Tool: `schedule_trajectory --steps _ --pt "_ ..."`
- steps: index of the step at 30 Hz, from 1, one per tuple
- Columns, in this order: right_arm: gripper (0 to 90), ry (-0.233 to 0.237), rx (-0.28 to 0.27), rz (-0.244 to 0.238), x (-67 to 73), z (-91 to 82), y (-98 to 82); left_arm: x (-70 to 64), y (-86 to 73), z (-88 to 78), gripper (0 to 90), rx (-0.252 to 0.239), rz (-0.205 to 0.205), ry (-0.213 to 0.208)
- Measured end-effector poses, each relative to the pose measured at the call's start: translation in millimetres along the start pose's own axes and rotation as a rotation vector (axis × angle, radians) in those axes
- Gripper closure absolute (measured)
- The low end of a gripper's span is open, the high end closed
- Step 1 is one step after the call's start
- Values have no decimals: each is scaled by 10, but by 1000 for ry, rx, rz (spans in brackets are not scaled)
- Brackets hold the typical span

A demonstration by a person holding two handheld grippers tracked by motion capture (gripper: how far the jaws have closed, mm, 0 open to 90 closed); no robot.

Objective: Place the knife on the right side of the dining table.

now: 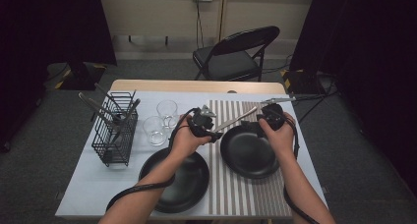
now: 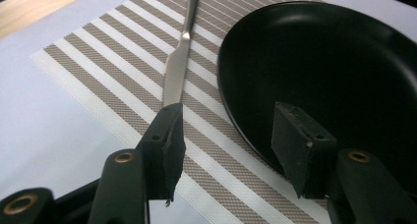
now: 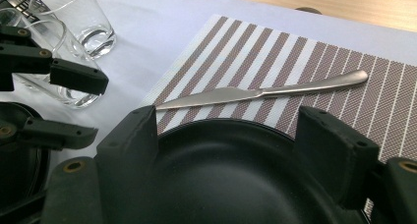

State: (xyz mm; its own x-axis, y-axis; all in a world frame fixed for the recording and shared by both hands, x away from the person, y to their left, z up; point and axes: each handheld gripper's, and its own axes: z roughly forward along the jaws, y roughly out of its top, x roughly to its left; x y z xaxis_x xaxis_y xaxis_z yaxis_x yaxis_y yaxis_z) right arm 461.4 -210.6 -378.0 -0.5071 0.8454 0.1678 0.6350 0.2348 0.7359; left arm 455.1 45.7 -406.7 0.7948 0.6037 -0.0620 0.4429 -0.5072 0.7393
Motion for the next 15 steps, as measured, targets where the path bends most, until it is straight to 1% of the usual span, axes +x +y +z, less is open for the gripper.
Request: schedule_trajectory --steps 1,2,3,4,8,10,12,14,15 --pt "238 0 0 -8 2 9 -2 -8 -7 -7 450 -4 1 0" --pt "238 -1 3 -9 8 21 -4 -18 -16 -26 439 -5 -6 -10" --pt "237 -2 8 -3 16 22 -5 -24 -22 -30 434 -6 -14 -18" --pt "238 -1 6 -11 14 30 -6 -26 -29 -41 425 2 -11 -21" --pt "240 -7 12 -22 32 57 -7 -47 -67 -89 395 -5 -19 -39" --pt "240 -7 15 -26 37 71 -8 -55 -80 -112 382 -6 -14 -35" --pt "240 -10 18 -31 41 90 -10 -65 -93 -141 372 -7 -17 -50" --pt "241 -12 22 -29 46 107 -12 -75 -103 -172 358 0 -12 -46" --pt "243 -12 20 -30 44 118 -13 -78 -113 -181 345 -8 -15 -56"
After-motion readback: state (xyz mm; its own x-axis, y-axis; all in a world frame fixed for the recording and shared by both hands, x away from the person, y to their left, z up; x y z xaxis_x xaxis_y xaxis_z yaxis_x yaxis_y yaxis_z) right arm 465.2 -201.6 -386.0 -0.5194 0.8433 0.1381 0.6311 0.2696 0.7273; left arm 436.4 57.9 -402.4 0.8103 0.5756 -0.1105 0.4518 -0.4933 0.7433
